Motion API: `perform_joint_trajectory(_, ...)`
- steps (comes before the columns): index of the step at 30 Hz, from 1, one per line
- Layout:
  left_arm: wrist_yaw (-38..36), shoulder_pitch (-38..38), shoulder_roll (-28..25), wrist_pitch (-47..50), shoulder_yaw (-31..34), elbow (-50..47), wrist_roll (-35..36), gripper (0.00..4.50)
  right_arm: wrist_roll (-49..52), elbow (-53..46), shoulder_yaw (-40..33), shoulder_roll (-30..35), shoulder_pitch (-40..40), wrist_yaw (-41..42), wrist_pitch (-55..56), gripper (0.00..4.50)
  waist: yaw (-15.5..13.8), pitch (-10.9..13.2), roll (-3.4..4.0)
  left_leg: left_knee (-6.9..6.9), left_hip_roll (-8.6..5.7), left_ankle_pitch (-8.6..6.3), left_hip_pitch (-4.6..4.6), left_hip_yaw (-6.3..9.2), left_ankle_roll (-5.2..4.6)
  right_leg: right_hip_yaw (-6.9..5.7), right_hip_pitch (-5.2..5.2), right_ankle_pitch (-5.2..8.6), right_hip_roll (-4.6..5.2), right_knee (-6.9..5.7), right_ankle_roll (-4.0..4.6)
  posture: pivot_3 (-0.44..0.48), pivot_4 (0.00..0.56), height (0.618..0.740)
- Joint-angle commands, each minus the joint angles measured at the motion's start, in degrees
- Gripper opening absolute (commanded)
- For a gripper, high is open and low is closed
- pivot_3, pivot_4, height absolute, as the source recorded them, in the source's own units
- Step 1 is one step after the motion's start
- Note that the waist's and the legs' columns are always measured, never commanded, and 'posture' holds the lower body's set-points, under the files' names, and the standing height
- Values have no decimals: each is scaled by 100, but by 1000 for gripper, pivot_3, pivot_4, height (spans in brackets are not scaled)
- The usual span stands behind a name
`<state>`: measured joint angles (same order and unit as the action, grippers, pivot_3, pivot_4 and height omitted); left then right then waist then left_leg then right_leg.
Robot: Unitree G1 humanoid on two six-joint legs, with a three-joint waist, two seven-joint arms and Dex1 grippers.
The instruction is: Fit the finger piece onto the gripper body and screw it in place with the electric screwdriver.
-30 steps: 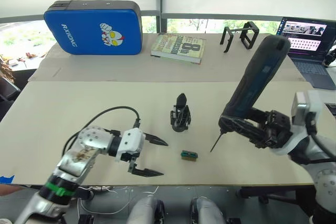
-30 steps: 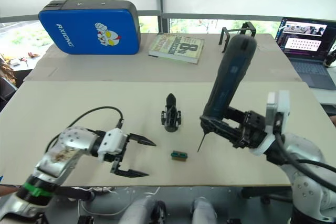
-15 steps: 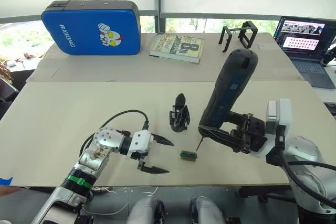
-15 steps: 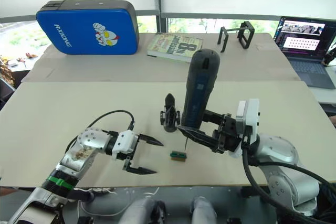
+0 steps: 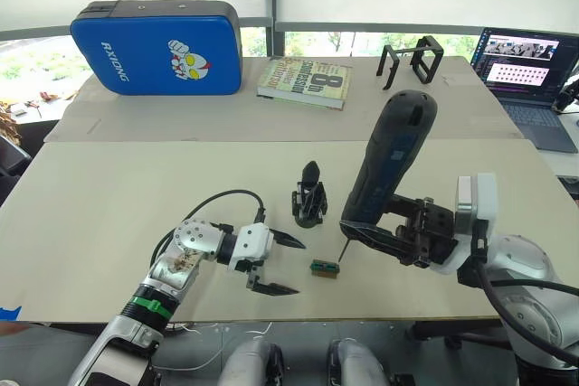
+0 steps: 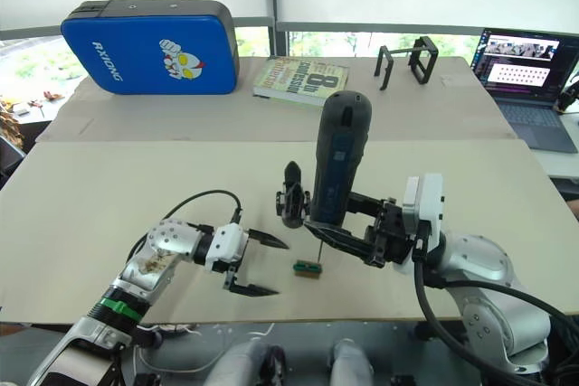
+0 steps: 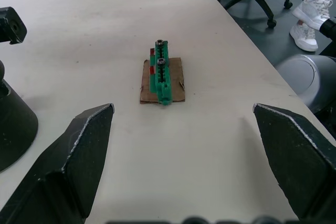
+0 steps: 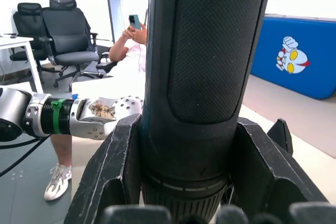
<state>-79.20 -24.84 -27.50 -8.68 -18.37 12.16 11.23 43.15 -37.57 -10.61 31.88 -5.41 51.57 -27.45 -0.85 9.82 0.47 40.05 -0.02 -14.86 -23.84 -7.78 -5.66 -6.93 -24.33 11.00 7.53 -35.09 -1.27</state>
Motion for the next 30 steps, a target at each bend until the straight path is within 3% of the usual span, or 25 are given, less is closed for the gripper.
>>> perform_joint_trajectory(1,8,-116,-12,-2,59,-164,51,4500,-108,139,170,-85,-53,85,388,1935,5,-2,-2,0,0,0,0,0,0,0,1,0,0,0,0,0,150,740)
perform_joint_trajectory(19,23,-93,161,-529,-70,308,-164,4500,-132,314,274,67,15,492,860,1935,5,-1,-3,4,0,-3,-1,0,-5,0,1,-2,2,1,-2,0,150,740)
perform_joint_trajectory(30,22,-101,298,-187,-31,292,-46,4500,-147,582,167,158,-139,678,918,1935,0,-1,-3,5,0,-4,0,0,-7,-1,2,-2,4,1,-3,0,150,740)
